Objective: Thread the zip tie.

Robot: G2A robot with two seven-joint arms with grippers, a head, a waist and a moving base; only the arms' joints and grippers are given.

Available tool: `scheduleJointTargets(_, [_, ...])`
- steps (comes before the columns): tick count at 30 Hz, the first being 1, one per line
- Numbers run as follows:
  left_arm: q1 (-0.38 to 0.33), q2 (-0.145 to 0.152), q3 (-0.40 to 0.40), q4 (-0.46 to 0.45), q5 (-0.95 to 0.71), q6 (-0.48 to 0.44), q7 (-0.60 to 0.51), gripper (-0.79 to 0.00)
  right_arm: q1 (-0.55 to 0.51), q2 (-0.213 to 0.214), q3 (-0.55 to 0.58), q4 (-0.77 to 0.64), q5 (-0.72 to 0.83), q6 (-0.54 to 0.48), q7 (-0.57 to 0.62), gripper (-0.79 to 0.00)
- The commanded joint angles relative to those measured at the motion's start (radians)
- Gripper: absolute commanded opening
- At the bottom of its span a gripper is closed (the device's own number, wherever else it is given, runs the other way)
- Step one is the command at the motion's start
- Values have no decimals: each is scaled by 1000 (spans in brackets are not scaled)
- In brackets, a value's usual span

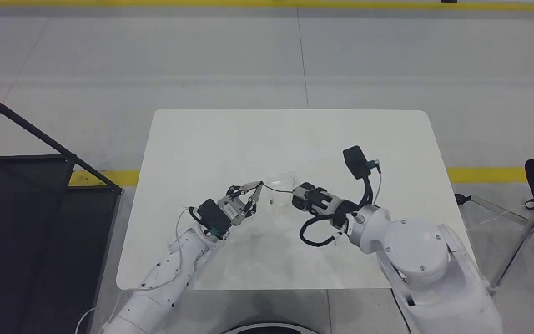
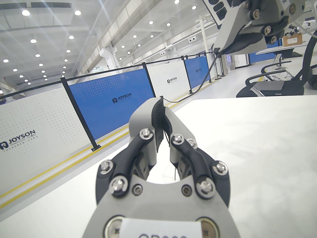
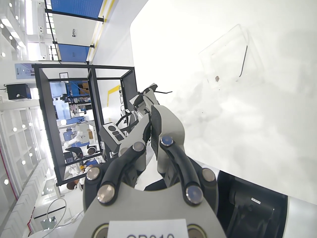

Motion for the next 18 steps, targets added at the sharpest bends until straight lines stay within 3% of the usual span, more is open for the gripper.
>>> scheduleJointTargets(1, [0, 0, 0, 0, 0, 0, 0, -785, -5, -2, 4, 2, 19, -15, -9, -785])
scheduleJointTargets(18, [0, 0, 0, 0, 0, 0, 0, -785, -25, -9, 51, 27, 174, -88, -43, -785])
